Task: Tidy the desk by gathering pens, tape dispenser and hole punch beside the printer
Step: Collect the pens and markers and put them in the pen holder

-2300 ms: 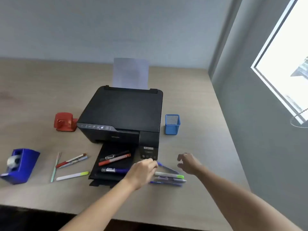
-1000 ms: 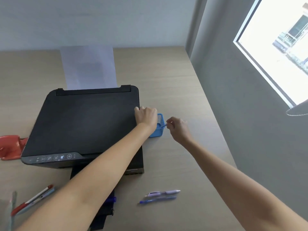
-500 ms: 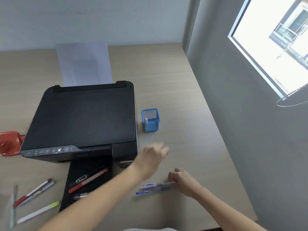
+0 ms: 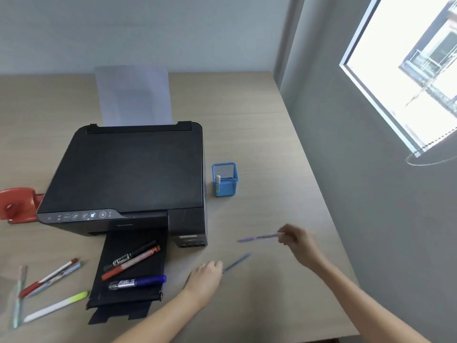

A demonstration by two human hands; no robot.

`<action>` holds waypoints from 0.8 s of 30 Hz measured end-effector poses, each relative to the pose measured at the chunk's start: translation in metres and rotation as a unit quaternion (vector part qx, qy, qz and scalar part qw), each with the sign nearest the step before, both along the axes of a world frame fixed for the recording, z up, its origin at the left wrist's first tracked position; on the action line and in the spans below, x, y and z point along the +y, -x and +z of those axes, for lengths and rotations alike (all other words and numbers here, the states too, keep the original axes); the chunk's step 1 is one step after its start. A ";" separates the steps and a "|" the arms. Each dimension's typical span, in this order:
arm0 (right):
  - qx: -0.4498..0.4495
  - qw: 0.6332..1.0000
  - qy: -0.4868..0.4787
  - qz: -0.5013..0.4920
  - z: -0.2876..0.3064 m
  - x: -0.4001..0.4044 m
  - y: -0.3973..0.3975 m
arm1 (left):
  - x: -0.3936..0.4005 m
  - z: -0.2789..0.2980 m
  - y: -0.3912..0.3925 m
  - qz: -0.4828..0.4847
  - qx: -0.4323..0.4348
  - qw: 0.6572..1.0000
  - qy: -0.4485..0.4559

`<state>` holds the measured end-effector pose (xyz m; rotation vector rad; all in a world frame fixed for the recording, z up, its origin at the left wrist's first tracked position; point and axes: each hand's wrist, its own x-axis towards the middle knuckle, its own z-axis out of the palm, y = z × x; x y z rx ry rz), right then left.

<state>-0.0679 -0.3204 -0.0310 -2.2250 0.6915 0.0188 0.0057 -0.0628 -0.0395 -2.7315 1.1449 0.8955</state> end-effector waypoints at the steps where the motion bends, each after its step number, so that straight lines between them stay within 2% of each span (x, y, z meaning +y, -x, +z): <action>1: -0.022 0.999 0.004 -0.028 0.010 -0.008 -0.007 | -0.008 0.013 -0.004 0.016 -0.009 1.000 0.022; 4: -0.114 0.987 -0.006 -0.109 0.039 -0.024 -0.035 | -0.039 0.070 -0.034 0.048 -0.087 0.987 0.124; 7: -0.142 0.980 0.012 -0.140 0.058 -0.024 -0.077 | -0.073 0.117 -0.090 0.073 -0.186 0.965 0.168; 10: -0.124 0.985 0.028 -0.115 0.065 -0.010 -0.118 | -0.107 0.134 -0.145 0.120 -0.155 0.973 0.120; 13: -0.094 0.992 0.049 -0.064 0.061 0.005 -0.147 | -0.127 0.125 -0.173 0.130 -0.105 0.985 0.050; 18: -0.085 0.995 0.044 -0.023 0.060 0.017 -0.158 | -0.132 0.107 -0.180 0.125 -0.099 0.986 0.054; 21: -0.095 0.995 0.032 -0.019 0.059 0.021 -0.139 | -0.111 0.122 -0.169 0.112 -0.084 0.975 0.173; 24: -0.098 0.994 0.039 0.012 0.044 0.033 -0.102 | -0.048 0.155 -0.147 0.118 -0.057 0.932 0.339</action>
